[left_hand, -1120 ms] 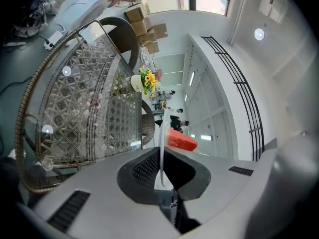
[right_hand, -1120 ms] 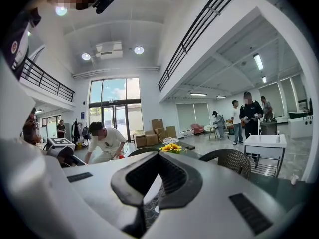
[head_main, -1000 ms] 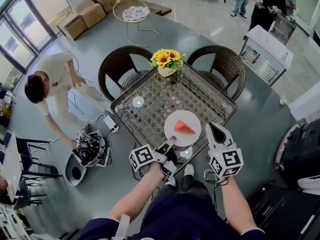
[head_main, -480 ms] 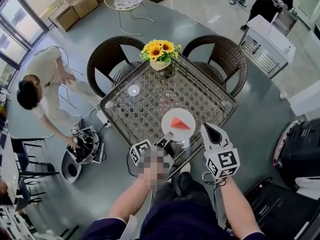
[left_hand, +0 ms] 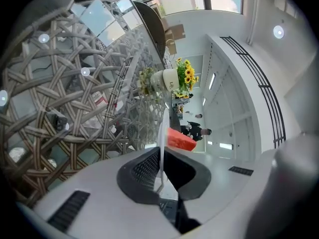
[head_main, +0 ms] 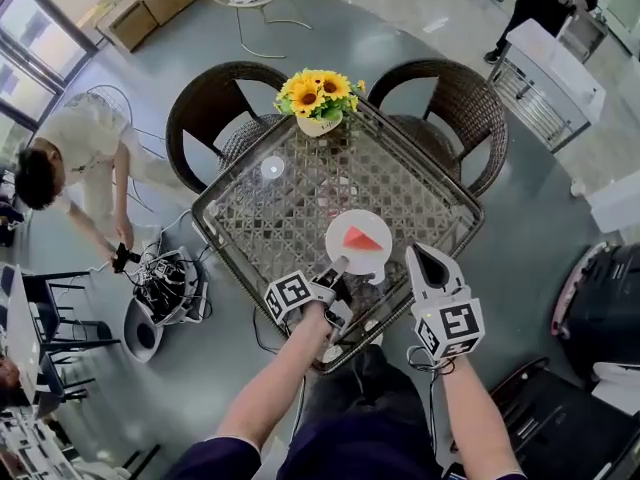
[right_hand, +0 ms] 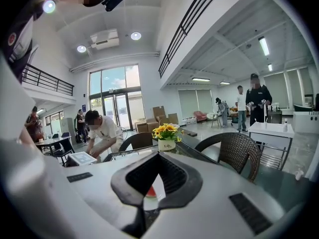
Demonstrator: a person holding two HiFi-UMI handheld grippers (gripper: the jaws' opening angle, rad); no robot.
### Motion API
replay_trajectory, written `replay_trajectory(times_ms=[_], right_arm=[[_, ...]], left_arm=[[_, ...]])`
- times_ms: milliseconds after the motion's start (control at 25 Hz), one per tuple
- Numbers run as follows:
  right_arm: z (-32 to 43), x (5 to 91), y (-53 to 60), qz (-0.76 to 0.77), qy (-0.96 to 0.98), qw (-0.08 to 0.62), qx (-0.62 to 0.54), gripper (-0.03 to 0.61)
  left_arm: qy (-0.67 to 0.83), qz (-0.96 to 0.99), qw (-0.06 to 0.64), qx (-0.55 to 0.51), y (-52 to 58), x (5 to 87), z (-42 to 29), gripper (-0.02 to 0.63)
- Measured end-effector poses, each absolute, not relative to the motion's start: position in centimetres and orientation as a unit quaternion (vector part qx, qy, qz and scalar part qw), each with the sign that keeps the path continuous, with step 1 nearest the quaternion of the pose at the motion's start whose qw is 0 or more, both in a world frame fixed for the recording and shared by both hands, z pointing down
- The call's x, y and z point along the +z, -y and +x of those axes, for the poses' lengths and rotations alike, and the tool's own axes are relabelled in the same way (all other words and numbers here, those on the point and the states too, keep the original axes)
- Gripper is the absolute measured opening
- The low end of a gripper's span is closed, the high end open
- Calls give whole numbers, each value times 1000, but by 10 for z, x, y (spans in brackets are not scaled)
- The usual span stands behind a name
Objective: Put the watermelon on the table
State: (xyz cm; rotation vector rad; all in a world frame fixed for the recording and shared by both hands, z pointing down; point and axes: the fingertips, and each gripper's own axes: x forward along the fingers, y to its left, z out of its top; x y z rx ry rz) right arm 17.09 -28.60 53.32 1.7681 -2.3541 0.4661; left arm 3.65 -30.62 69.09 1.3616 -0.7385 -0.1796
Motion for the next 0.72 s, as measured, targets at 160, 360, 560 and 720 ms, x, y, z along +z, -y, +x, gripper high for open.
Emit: replay_trajectory(times_ms=[160, 360, 560, 720], right_arm=[[174, 539, 291, 591, 786, 76, 164, 3], [172, 546, 290, 590, 785, 77, 172, 3], [174, 547, 290, 589, 786, 77, 173, 3], [178, 548, 289, 591, 784, 76, 175, 3]], left_arm=[[339, 609, 714, -72, 309, 702, 40, 15], [340, 604, 717, -72, 311, 708, 44, 15], [347, 600, 718, -64, 311, 714, 47, 15], [351, 602, 715, -54, 309, 717, 47, 15]])
